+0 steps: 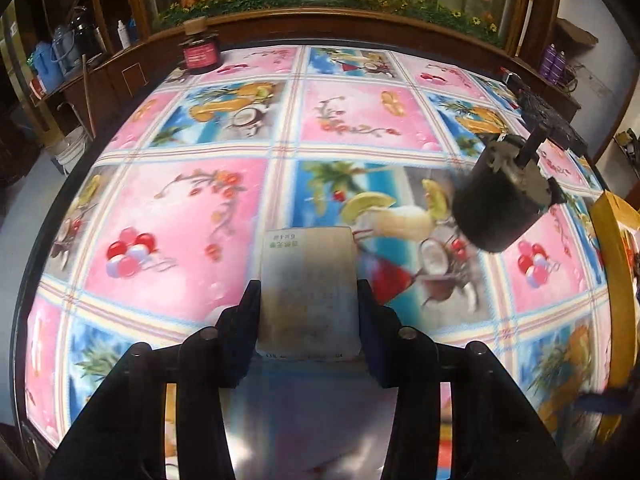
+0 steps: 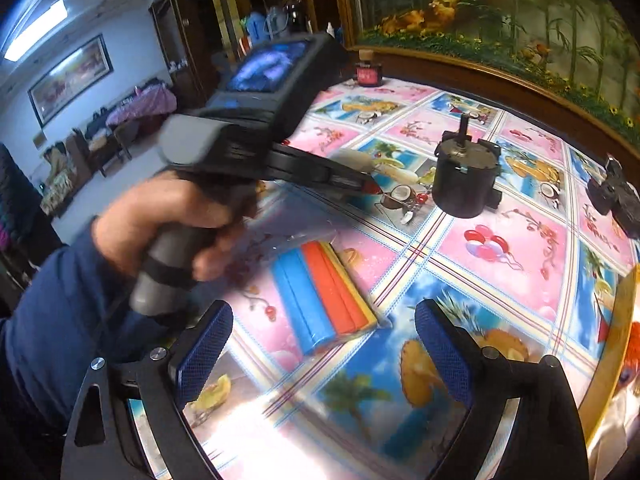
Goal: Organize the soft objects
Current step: 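Grasp the white Face tissue pack with left tool while right tool grasps the bag of colored foam sticks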
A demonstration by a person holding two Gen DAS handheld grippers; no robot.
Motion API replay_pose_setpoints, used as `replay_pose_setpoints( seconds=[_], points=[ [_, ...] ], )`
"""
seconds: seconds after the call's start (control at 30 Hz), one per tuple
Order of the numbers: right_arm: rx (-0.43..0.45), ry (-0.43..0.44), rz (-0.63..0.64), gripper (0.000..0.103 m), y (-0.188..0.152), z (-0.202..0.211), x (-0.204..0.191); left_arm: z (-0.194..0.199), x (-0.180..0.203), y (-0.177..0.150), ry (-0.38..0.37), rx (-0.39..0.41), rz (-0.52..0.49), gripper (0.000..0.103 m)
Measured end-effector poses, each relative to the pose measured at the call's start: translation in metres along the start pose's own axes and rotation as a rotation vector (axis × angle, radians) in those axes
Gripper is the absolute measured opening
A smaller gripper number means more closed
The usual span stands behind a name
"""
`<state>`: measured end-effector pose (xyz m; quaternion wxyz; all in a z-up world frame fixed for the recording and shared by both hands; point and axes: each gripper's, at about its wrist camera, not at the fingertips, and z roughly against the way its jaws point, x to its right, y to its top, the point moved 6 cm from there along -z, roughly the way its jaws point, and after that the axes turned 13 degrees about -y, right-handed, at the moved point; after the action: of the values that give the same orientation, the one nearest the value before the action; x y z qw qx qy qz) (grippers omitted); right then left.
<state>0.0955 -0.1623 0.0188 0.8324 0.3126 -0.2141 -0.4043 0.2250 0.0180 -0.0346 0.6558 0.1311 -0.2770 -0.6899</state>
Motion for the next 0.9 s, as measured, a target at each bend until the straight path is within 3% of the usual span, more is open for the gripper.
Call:
replay_pose_setpoints(
  seconds=[0.17,0.23,0.37,0.7,0.9],
  points=[
    [-0.056,-0.017,0.035,0.091,0.011,-0.037,-0.011,0.004,-0.010,-0.003,0.012,0.006,0.013,0.044],
    [-0.099,0.002,0.044,0.065,0.006,-0.050,-0.021,0.003,-0.008,-0.003,0.028,0.006,-0.002,0.044],
    [-0.099,-0.079,0.112,0.052,-0.001,-0.059,-0.036,0.003,-0.006,-0.002,0.060,0.029,-0.006,0.043],
    [-0.002,-0.202,-0.177,0.050,0.003,-0.040,0.027,0.002,0.010,-0.002,0.061,0.064,-0.047,0.043],
    [-0.008,-0.212,-0.313,0.050,-0.004,-0.044,0.054,0.001,0.033,-0.008,0.026,0.061,-0.088,0.043]
  ],
)
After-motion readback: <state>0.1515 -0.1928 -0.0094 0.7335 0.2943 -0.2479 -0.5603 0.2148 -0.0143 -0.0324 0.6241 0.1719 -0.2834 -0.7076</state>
